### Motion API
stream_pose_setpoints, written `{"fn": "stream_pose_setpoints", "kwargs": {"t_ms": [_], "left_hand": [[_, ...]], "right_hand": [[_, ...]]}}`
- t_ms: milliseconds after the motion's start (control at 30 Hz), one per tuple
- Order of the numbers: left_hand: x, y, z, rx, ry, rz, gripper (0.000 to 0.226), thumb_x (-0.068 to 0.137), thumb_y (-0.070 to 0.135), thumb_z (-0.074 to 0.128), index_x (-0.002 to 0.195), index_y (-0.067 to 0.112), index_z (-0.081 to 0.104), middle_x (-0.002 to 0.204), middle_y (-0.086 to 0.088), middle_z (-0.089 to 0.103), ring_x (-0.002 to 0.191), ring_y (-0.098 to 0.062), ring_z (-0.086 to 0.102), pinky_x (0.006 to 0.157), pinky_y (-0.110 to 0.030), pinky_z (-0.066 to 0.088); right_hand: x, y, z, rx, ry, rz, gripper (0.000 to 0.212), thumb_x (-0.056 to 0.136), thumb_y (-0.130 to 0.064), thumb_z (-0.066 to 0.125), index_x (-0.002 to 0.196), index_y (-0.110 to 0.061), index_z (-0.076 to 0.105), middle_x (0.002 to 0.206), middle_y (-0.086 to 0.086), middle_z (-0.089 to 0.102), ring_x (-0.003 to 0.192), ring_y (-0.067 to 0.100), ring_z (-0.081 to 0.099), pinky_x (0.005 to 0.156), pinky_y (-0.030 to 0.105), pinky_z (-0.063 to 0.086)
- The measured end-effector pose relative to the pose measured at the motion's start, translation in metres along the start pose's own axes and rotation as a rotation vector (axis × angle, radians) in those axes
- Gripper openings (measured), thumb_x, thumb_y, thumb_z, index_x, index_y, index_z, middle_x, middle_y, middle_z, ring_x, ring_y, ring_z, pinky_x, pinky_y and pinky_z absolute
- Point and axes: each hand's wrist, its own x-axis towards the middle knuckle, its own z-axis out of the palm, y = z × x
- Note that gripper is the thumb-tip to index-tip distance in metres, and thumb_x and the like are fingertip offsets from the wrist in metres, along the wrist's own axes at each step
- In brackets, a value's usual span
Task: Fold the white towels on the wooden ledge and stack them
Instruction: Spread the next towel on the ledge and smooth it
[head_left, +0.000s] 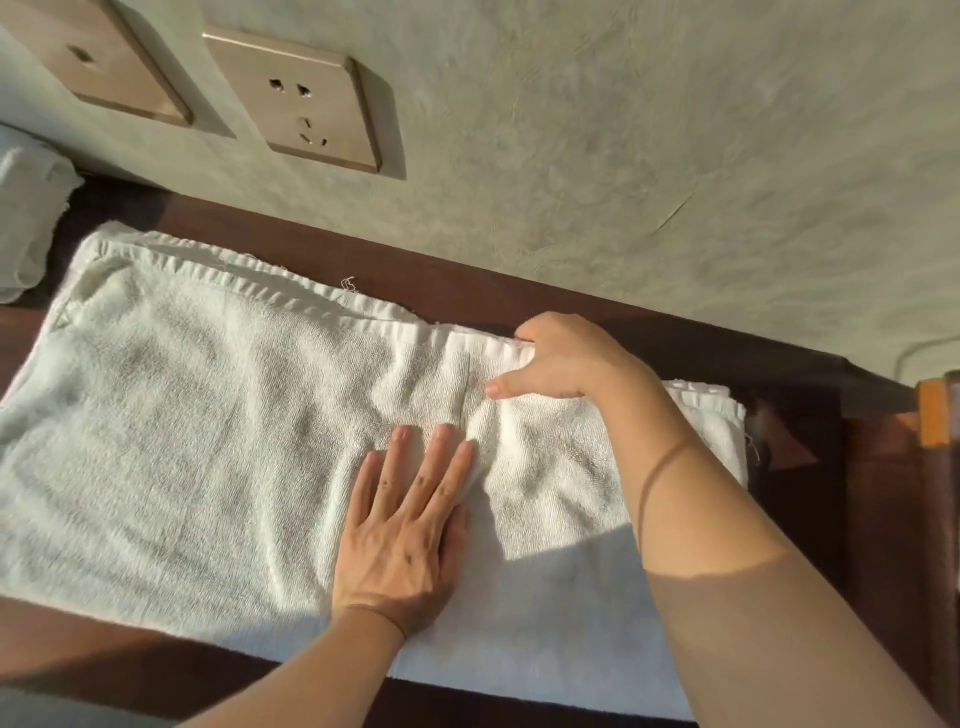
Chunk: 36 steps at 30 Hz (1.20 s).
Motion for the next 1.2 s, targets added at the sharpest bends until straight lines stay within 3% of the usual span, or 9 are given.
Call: {"fn": "stream_pose_setpoints", "kwargs": {"t_ms": [100, 133, 233, 333, 467, 533, 633, 700, 1200], "left_hand": [[0.0, -0.001, -0.001, 0.015, -0.004, 0.005, 0.062, 0.102, 0.041, 0.033, 0.161, 0.036, 0.014, 0.168, 0.011, 0.013, 0.156, -0.03, 0.006, 0.124, -0.051, 0.011], [0.0, -0.001, -0.001, 0.016, -0.006, 0.006, 0.063, 0.102, 0.041, 0.033, 0.161, 0.036, 0.014, 0.169, 0.012, 0.012, 0.156, -0.03, 0.006, 0.124, -0.051, 0.011], [0.0, -0.002, -0.002, 0.022, -0.029, 0.009, 0.067, 0.099, 0.043, 0.036, 0.161, 0.037, 0.01, 0.169, 0.012, 0.008, 0.157, -0.029, 0.003, 0.124, -0.051, 0.009], [0.001, -0.002, -0.003, 0.037, -0.061, 0.011, 0.075, 0.093, 0.048, 0.036, 0.161, 0.036, 0.007, 0.17, 0.01, 0.006, 0.157, -0.028, -0.001, 0.124, -0.051, 0.009], [0.0, -0.002, -0.003, 0.028, -0.056, 0.004, 0.079, 0.091, 0.053, 0.038, 0.161, 0.037, 0.007, 0.17, 0.009, 0.006, 0.157, -0.026, -0.003, 0.125, -0.051, 0.009], [0.0, -0.003, -0.003, 0.022, -0.043, 0.005, 0.08, 0.09, 0.055, 0.039, 0.161, 0.036, 0.008, 0.17, 0.008, 0.007, 0.157, -0.026, -0.002, 0.125, -0.053, 0.01], [0.0, -0.002, 0.0, 0.026, -0.026, 0.015, 0.079, 0.091, 0.057, 0.037, 0.161, 0.037, 0.008, 0.17, 0.009, 0.005, 0.157, -0.025, -0.002, 0.125, -0.052, 0.01], [0.002, -0.002, -0.001, 0.019, -0.013, 0.019, 0.078, 0.092, 0.059, 0.034, 0.161, 0.038, 0.006, 0.169, 0.009, 0.004, 0.157, -0.025, -0.002, 0.126, -0.052, 0.008], [-0.002, -0.004, 0.01, 0.104, 0.02, 0.066, 0.072, 0.095, 0.065, 0.018, 0.16, 0.041, -0.002, 0.169, 0.007, -0.006, 0.155, -0.032, -0.013, 0.125, -0.052, -0.004]], "right_hand": [[-0.011, 0.008, -0.008, 0.099, -0.101, 0.064, 0.081, 0.075, -0.056, 0.083, 0.141, -0.021, 0.053, 0.145, -0.003, 0.053, 0.129, 0.02, 0.052, 0.096, 0.032, 0.044], [-0.014, 0.012, -0.013, 0.064, -0.136, 0.086, 0.081, 0.075, -0.057, 0.082, 0.141, -0.023, 0.052, 0.146, -0.005, 0.051, 0.133, 0.021, 0.049, 0.098, 0.032, 0.043], [-0.017, 0.029, -0.008, -0.096, 0.086, 0.099, 0.052, 0.067, -0.07, 0.079, 0.082, -0.025, 0.059, 0.088, -0.009, 0.062, 0.094, 0.023, 0.059, 0.073, 0.033, 0.041], [-0.018, 0.042, 0.018, -0.163, 0.364, 0.14, 0.069, 0.063, -0.088, 0.065, 0.084, -0.022, 0.059, 0.08, -0.005, 0.064, 0.095, 0.026, 0.057, 0.089, 0.042, 0.036], [-0.042, 0.048, 0.056, -0.218, 0.725, 0.151, 0.071, 0.08, -0.079, 0.053, 0.12, -0.02, 0.057, 0.121, 0.006, 0.06, 0.122, 0.032, 0.051, 0.109, 0.054, 0.03], [-0.058, 0.049, 0.085, -0.149, 0.828, 0.187, 0.073, 0.089, -0.071, 0.047, 0.144, -0.023, 0.043, 0.149, 0.011, 0.043, 0.145, 0.037, 0.03, 0.119, 0.063, 0.011], [-0.065, 0.059, 0.125, -0.115, 0.681, 0.282, 0.077, 0.094, -0.073, 0.026, 0.16, -0.039, 0.008, 0.171, 0.002, -0.003, 0.155, 0.036, -0.013, 0.115, 0.071, -0.012], [-0.054, 0.071, 0.125, -0.109, 0.631, 0.282, 0.075, 0.093, -0.075, 0.016, 0.159, -0.045, -0.003, 0.169, -0.002, -0.014, 0.152, 0.034, -0.023, 0.113, 0.071, -0.014], [-0.131, 0.065, 0.208, -0.072, 0.767, 0.361, 0.072, 0.098, -0.065, 0.024, 0.161, -0.038, 0.003, 0.17, 0.0, -0.007, 0.156, 0.031, -0.01, 0.122, 0.063, -0.004]]}}
